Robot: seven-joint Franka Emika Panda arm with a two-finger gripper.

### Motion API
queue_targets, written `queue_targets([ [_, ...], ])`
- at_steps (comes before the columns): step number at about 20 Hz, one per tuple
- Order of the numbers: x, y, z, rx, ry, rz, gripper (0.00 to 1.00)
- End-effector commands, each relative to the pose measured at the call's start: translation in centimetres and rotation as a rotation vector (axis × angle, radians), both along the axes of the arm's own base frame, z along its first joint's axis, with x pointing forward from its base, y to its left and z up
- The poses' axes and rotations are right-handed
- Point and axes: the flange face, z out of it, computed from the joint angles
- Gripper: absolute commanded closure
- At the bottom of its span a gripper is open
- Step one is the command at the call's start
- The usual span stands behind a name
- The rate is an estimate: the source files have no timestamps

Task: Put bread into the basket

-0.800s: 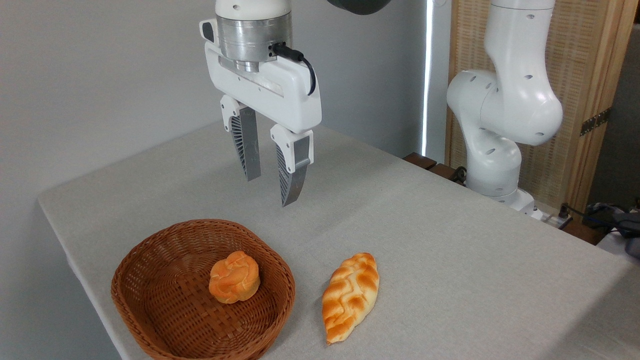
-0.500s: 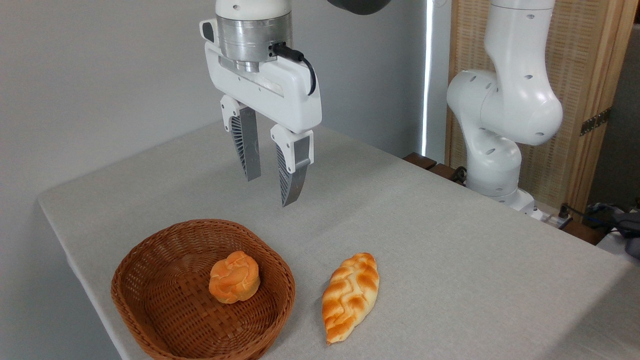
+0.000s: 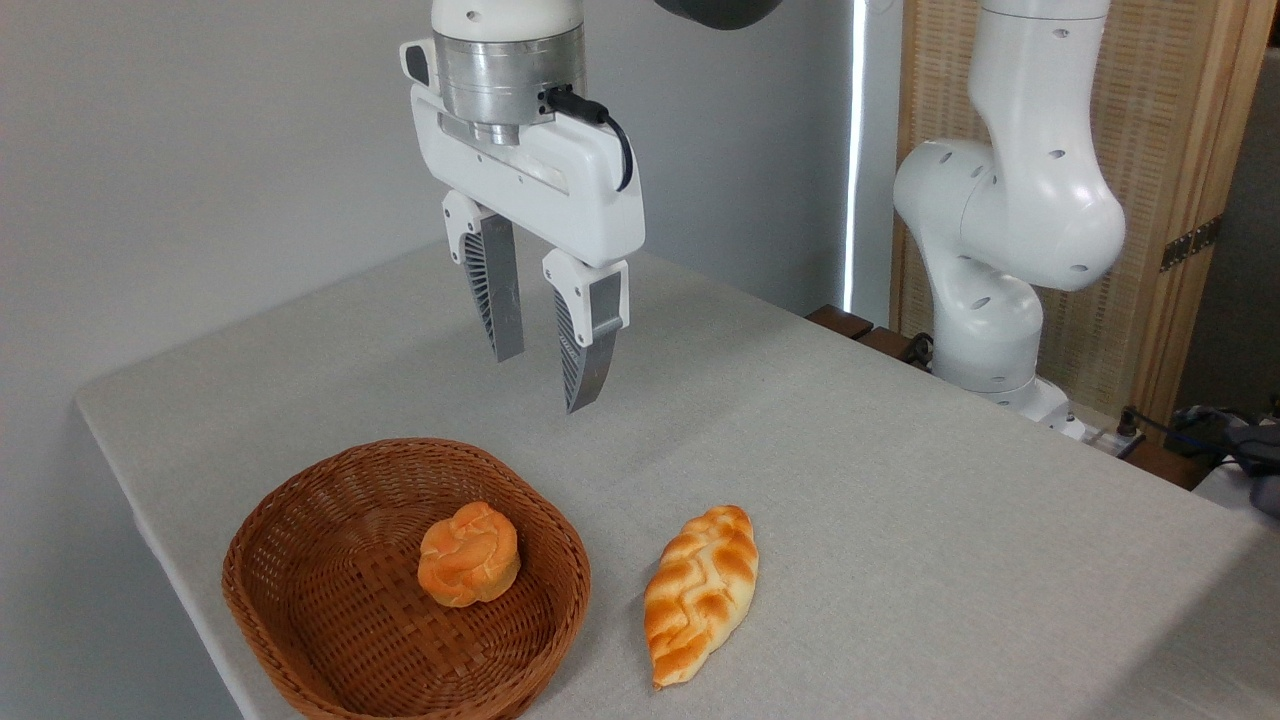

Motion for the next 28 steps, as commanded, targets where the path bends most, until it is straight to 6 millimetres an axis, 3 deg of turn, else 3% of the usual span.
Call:
queue_targets([
  [1, -0.37, 0.12, 0.39, 0.010, 0.020, 0.004, 0.00],
  [28, -0.52, 0.11, 0.26, 0.010, 0.035, 0.009, 0.00],
])
